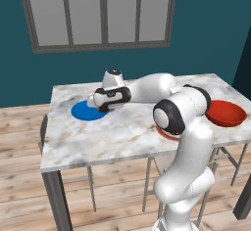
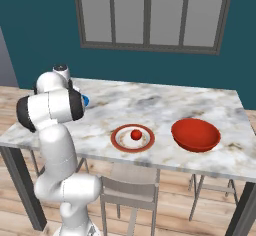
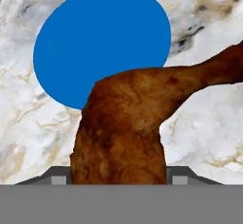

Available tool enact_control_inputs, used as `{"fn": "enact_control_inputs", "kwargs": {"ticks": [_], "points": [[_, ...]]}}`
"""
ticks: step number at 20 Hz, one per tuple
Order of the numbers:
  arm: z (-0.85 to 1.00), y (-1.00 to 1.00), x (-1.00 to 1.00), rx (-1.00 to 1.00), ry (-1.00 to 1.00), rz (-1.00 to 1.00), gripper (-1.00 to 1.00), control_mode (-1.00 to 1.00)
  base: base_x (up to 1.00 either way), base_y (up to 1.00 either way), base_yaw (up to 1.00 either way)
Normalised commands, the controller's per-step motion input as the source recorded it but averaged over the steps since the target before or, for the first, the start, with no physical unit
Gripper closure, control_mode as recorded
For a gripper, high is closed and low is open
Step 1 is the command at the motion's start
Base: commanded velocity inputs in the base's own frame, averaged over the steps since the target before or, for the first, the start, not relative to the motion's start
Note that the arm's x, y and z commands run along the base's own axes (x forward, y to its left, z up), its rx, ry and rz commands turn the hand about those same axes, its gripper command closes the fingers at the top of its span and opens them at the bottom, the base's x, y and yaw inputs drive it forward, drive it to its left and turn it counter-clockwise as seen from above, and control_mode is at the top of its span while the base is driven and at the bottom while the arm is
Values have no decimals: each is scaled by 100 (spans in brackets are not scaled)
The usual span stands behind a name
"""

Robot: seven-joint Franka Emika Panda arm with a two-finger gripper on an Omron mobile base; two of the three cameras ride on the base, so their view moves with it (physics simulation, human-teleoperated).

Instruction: Pick the chicken drumstick and tomato from their plates and place them in the bowl. Then put the bowl in the fridge.

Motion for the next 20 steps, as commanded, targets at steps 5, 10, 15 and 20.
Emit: {"fn": "enact_control_inputs", "kwargs": {"ticks": [5, 10, 15, 20], "points": [[70, -36, -45, 0, 2, 0, 100, -100, 0, 0, 0], [39, -50, -59, 0, 11, 0, 100, -100, 0, 0, 0], [34, -55, -53, 0, 13, 0, 100, -100, 0, 0, 0], [42, -53, -54, 0, 6, 2, 100, -100, 0, 0, 0]]}}
